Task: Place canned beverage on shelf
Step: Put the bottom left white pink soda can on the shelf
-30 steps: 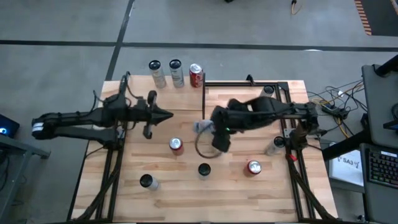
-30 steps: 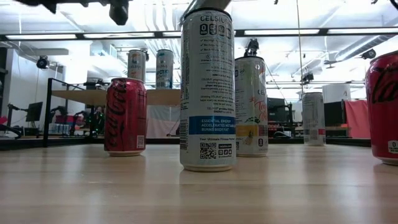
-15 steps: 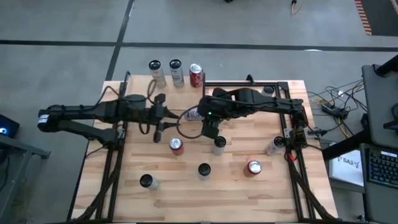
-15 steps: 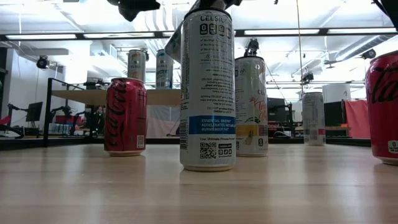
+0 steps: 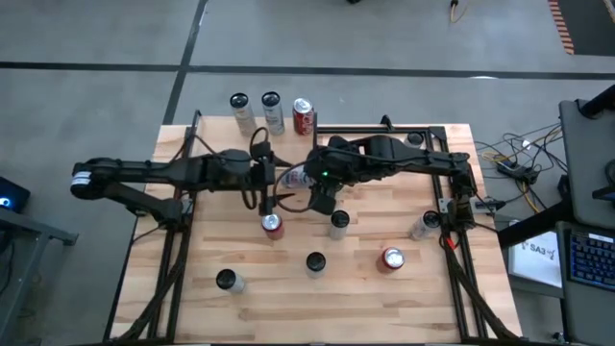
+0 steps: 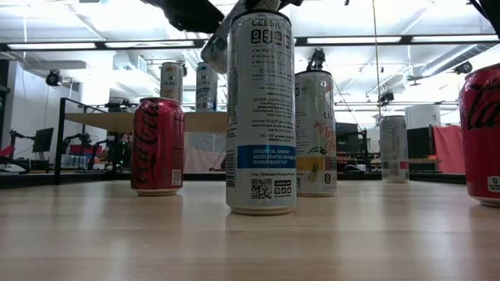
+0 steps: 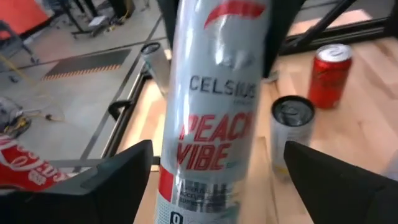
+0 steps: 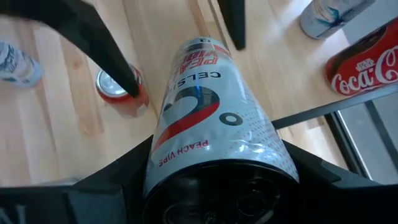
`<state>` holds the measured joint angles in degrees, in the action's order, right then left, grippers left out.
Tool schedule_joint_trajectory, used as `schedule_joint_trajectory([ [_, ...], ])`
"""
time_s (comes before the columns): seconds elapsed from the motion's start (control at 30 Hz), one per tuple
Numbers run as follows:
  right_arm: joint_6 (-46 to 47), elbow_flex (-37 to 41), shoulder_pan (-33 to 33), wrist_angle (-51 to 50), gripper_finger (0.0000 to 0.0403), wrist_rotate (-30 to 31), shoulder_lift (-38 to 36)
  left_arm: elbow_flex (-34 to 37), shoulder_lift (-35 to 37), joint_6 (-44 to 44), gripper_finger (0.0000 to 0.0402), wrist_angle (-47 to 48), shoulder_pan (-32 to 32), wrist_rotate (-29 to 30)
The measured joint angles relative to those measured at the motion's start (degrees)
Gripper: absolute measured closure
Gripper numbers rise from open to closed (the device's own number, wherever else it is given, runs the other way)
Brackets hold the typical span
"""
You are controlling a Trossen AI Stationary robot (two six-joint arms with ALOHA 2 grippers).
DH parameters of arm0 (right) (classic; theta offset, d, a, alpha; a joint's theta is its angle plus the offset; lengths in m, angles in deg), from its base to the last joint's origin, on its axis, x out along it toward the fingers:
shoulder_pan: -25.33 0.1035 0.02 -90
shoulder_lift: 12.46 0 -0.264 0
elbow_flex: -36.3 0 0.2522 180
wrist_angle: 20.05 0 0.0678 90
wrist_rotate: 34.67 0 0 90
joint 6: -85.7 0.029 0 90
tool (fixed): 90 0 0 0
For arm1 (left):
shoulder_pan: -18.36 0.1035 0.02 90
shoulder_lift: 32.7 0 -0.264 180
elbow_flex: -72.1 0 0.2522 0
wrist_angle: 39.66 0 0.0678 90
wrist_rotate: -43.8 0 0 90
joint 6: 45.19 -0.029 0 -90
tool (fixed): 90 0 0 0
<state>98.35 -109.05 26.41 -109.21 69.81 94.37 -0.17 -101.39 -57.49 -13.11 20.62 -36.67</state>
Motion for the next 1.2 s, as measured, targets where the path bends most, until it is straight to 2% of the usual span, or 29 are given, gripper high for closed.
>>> schedule_joint_trajectory([
  [0.5,2.55,0.00,-1.22,3.81,0.0163,-0.38,0.00,0.00,-4.05,0.79,0.0077,-6.47,-0.02,3.04],
  [0.6,1.93,0.00,-1.39,4.23,0.0163,-0.30,0.00,0.00,-4.11,0.75,0.0103,-6.83,-0.30,5.92],
  [0.73,0.74,0.00,-1.38,4.46,0.0163,-0.34,0.00,0.00,-3.80,0.30,0.0165,-6.65,-0.39,7.52],
  [0.93,0.00,0.00,-1.40,5.15,0.0161,-0.34,0.00,0.15,-3.62,0.49,0.0167,-6.62,-0.39,7.95],
  [1.13,-0.12,-0.42,-1.40,6.63,0.0048,1.09,-0.47,2.48,-1.99,4.90,0.0167,-6.07,-0.35,11.08],
  [1.2,0.08,-0.57,-1.40,6.52,0.0032,1.08,-0.78,3.91,-0.65,5.82,0.0167,-6.32,-0.33,12.10],
])
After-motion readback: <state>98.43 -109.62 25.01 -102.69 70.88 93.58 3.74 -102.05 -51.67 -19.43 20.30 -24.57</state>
